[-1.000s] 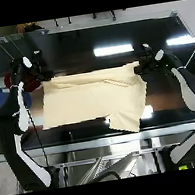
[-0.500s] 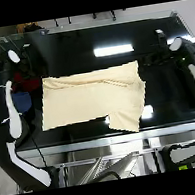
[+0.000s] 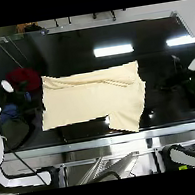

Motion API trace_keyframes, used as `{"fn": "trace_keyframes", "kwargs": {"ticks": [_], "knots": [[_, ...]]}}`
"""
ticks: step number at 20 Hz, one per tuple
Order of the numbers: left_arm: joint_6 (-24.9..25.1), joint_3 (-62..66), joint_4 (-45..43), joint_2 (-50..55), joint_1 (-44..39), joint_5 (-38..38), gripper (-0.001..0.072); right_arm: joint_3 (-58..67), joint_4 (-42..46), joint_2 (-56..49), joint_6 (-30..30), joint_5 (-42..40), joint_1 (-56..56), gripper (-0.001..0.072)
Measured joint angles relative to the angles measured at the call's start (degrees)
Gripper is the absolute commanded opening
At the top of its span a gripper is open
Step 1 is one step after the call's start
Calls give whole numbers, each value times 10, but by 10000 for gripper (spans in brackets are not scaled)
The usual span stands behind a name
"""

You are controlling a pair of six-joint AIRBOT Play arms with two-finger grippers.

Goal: Fold the shirts.

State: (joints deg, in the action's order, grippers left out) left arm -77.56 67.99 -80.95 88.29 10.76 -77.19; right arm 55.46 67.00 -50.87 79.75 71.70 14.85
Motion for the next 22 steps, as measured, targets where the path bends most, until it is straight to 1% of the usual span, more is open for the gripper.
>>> {"fn": "trace_keyframes", "kwargs": {"ticks": [3,7,8,9,10,14,16,18,22], "knots": [[42,-59,49,-3,24,23,650,-43,-16,25,0,20,2,364],[79,-82,102,20,57,27,649,-63,-24,37,-5,44,4,363],[86,-85,112,26,66,27,573,-65,-26,38,-5,47,4,363],[93,-87,116,31,75,29,415,-66,-26,39,-7,50,4,364],[101,-90,123,36,83,26,349,-67,-26,39,-7,54,4,364],[169,-95,207,45,98,13,352,-69,-26,40,-9,64,4,364],[194,-95,234,46,97,14,348,-74,-28,40,-9,65,4,363],[207,-95,242,47,94,18,11,-89,-28,38,-9,61,4,364],[218,-95,255,47,93,11,10,-144,-47,32,-16,22,4,365]]}}
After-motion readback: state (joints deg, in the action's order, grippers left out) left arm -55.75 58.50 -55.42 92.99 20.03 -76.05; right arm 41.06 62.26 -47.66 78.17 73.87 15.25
